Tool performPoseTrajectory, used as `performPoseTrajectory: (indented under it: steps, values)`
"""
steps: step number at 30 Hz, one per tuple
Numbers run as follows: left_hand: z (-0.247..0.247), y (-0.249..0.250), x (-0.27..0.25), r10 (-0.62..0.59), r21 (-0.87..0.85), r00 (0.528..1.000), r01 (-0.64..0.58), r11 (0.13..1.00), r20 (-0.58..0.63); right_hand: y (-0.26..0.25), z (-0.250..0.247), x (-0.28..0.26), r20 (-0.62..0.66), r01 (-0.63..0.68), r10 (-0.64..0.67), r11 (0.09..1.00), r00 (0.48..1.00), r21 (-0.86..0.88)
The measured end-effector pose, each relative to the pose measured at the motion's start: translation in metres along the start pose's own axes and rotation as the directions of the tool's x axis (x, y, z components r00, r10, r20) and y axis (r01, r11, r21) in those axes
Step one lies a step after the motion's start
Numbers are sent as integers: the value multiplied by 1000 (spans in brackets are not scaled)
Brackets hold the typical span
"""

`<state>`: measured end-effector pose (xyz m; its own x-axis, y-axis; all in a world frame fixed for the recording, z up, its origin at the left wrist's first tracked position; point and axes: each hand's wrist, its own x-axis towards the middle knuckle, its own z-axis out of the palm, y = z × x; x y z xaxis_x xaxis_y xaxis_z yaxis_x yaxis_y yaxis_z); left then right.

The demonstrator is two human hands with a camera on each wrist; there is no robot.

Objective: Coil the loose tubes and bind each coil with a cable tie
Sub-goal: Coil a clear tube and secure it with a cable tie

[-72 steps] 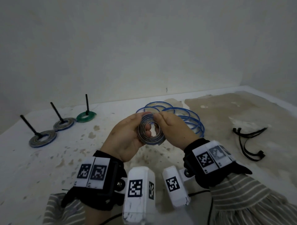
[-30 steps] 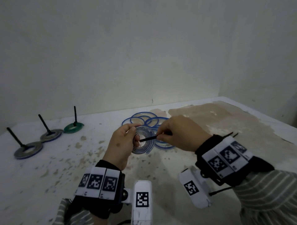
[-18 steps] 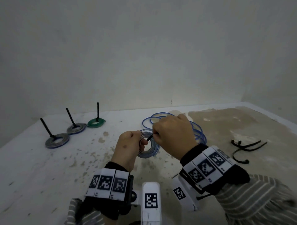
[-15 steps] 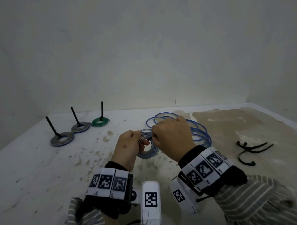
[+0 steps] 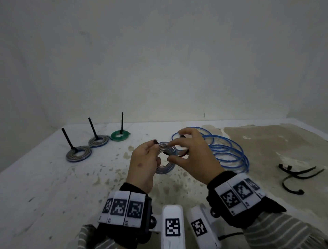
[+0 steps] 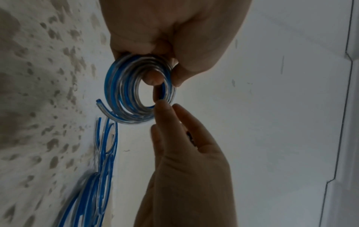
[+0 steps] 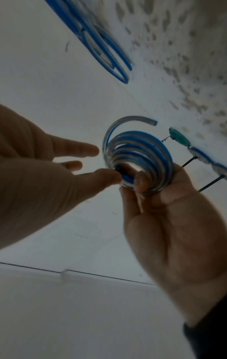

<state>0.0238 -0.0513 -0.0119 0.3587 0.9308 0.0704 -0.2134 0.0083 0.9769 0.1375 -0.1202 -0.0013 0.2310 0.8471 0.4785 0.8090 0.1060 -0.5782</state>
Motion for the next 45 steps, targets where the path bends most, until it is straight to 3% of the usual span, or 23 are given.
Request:
performPoseTrajectory:
  steps: [3, 6, 8, 11, 16, 22, 27, 38, 45]
  values:
    - [-2, -2, 2, 69, 12, 998, -69, 998, -11, -2, -6, -1, 16, -97, 95, 982, 995, 161]
    - [-4, -6, 3, 124, 24, 992, -124, 992, -13, -6, -8, -1, 45, -171, 169, 880, 985, 444]
    - [-3, -9, 3, 142, 32, 990, -142, 989, 4, -6, -7, 1, 34, -187, 196, 847, 980, 498]
    - [-1, -9, 4, 150, 25, 987, -152, 988, 58, 0, -3, 2, 18, -168, 180, 877, 984, 451]
    - [0, -8, 4, 140, -1, 983, -141, 990, 115, 2, 2, 1, -52, -135, 186, 851, 981, 508]
    - [3, -7, 2, 122, -80, 987, -114, 990, 107, 4, 1, 0, -109, -106, 195, 834, 975, 541]
    - [5, -9, -1, 185, 5, 972, -188, 982, 147, 0, -7, -5, -110, -47, 122, 851, 986, 524]
    - [8, -11, -9, 338, 160, 917, -374, 914, 209, 8, -8, -7, -179, -61, 121, 949, 976, 309]
    - [8, -14, -6, 296, 162, 933, -331, 930, 205, 8, -10, -8, -166, -46, 111, 935, 980, 351]
